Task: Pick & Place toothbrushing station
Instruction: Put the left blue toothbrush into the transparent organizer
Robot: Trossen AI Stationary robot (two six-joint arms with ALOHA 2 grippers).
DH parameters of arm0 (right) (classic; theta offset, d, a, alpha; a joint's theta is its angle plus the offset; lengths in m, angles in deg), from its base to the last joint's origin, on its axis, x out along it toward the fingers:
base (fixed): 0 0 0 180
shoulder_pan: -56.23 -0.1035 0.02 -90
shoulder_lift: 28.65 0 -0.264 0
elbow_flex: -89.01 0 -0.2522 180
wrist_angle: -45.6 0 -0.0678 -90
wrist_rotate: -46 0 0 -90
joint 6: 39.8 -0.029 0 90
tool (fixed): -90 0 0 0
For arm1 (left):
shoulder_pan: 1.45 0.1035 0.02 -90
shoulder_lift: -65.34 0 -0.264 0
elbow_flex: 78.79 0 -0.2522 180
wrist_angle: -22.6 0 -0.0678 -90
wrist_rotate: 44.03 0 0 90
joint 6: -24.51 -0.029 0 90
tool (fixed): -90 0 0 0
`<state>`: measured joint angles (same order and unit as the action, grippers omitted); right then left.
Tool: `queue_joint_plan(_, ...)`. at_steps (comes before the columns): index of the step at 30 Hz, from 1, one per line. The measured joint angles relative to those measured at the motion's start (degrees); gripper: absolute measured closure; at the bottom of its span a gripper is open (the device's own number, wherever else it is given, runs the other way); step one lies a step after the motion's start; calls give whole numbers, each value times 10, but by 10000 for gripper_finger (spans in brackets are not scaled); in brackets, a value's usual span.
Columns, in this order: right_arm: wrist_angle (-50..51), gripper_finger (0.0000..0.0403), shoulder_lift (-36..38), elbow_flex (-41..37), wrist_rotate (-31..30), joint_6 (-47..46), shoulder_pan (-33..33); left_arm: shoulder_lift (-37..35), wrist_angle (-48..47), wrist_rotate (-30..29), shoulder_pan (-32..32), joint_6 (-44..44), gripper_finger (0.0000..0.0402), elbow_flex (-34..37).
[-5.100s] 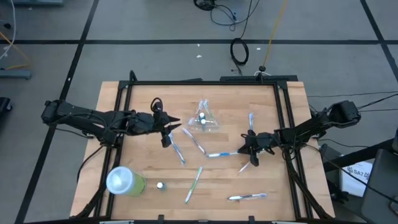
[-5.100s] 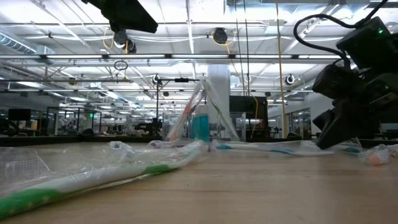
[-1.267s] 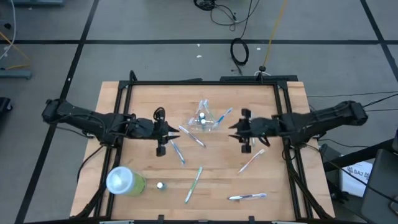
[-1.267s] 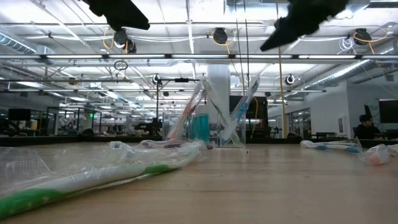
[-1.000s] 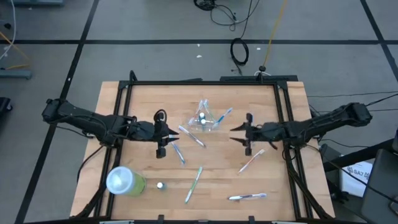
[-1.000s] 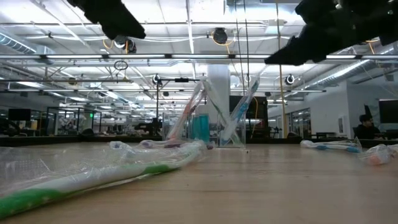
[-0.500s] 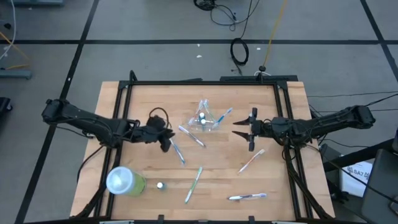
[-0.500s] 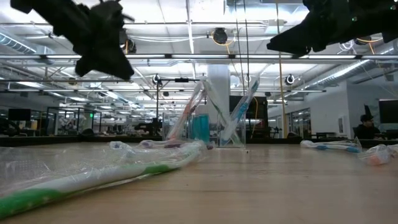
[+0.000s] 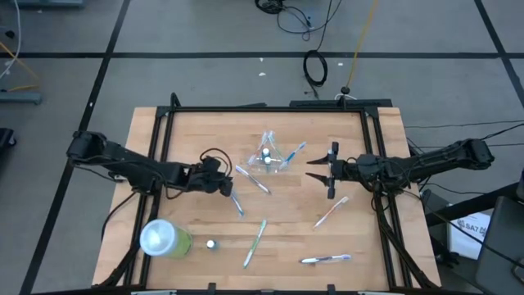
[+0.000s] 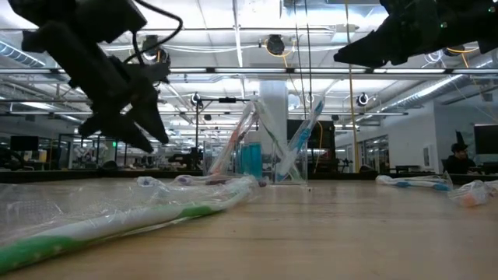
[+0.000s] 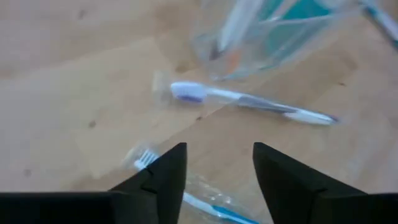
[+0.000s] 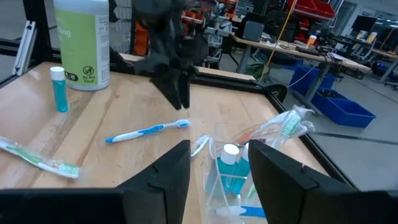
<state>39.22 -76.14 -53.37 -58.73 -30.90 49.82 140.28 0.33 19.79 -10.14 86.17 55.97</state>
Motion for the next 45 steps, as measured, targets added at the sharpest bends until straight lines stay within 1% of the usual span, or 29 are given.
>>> queue_joint_plan(3,-2,247,0,0,0,11,0,33,-6,3,15,65,189,0)
queue_joint_plan(5,-2,247,0,0,0,15,0,51,-11,12,22,95,183,0)
queue_joint_plan(9,-3,247,0,0,0,32,0,78,-16,27,28,124,185,0)
queue_joint_plan(13,-11,247,0,0,0,43,0,89,-16,40,30,141,194,0)
queue_joint_plan(17,-23,247,0,0,0,62,0,90,-15,38,32,137,202,0)
queue_joint_plan(22,-24,247,0,0,0,70,0,90,-13,34,49,89,214,0)
queue_joint_plan(27,-24,247,0,0,0,83,0,90,-13,32,64,48,245,0)
queue_joint_plan(36,-24,247,0,0,-1,83,0,90,-12,32,83,37,323,0)
queue_joint_plan(42,-24,247,0,0,-1,83,0,90,16,31,88,7,376,0)
queue_joint_plan(45,-24,247,0,0,-1,83,0,90,40,32,87,-27,389,0)
